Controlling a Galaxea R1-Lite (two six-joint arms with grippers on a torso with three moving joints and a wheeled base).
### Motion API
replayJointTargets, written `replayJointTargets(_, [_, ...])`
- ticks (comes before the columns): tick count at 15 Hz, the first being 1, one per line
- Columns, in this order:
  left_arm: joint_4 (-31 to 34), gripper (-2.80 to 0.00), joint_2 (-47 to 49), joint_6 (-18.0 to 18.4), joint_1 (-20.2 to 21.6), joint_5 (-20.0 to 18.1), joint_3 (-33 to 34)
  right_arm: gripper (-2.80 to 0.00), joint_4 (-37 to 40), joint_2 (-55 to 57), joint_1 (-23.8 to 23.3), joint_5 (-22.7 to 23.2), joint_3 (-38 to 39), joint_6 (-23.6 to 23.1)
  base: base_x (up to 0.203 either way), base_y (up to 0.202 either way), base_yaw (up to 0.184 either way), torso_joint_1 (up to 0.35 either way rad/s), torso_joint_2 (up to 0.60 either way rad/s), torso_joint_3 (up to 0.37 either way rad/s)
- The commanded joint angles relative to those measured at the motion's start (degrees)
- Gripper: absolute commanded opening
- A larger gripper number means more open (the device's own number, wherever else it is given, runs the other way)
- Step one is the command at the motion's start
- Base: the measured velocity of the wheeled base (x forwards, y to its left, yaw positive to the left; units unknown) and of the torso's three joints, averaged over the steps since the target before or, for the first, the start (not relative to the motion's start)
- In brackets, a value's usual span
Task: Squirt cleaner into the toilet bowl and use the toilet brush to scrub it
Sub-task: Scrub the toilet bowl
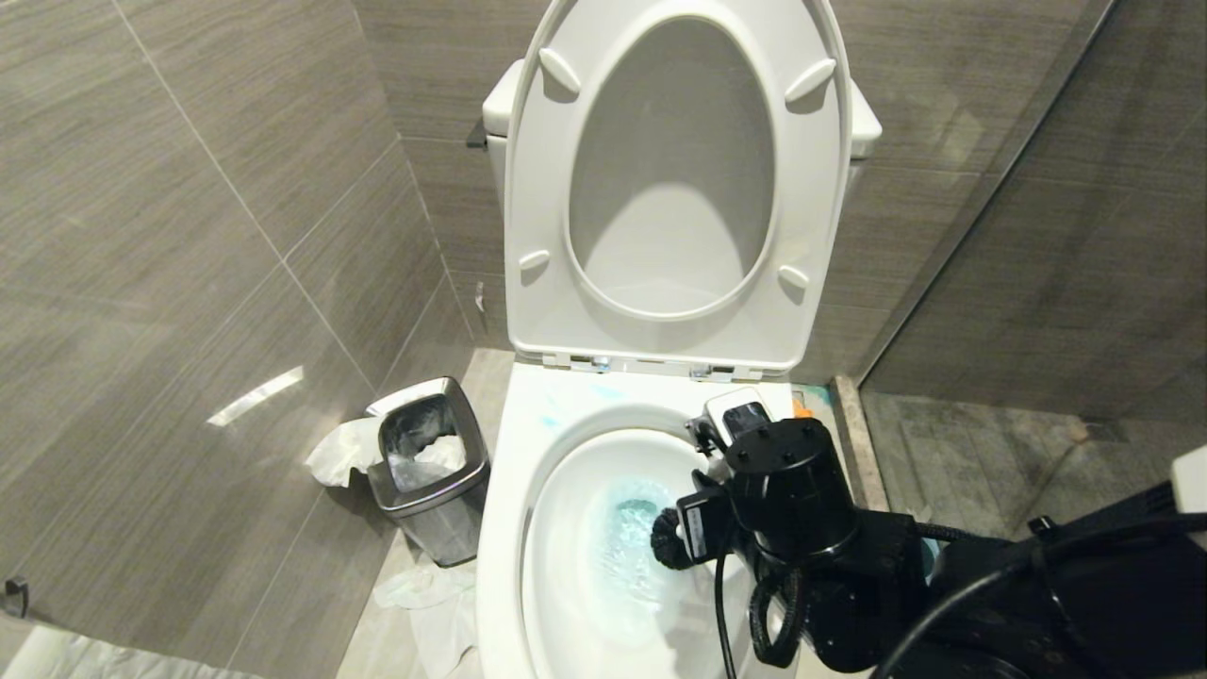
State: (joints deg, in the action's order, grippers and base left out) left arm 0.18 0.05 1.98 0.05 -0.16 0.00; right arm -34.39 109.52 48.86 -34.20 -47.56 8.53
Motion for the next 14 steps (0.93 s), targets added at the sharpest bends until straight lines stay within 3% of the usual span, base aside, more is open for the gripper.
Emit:
replayJointTargets(1, [-0.01, -2.80, 0.04, 0.04, 0.04, -0.02, 0.00, -2.80, -0.31, -3.24, 2.18, -0.16, 3.27, 0.47, 0.000, 0.000, 0.000, 0.000, 0.00, 0.000])
replayJointTargets(7, [-0.01, -2.80, 0.04, 0.04, -0.05, -0.02, 0.00, -2.80, -0.40, 2.34, 8.95, -0.95, -0.44, 4.13, 0.000, 0.000, 0.000, 0.000, 0.00, 0.000])
replayJointTargets(14, [-0.01, -2.80, 0.04, 0.04, -0.02, 0.00, 0.00, -2.80, 4.89, 11.02, 6.32, -0.94, -19.63, 3.10, 0.000, 0.000, 0.000, 0.000, 0.00, 0.000])
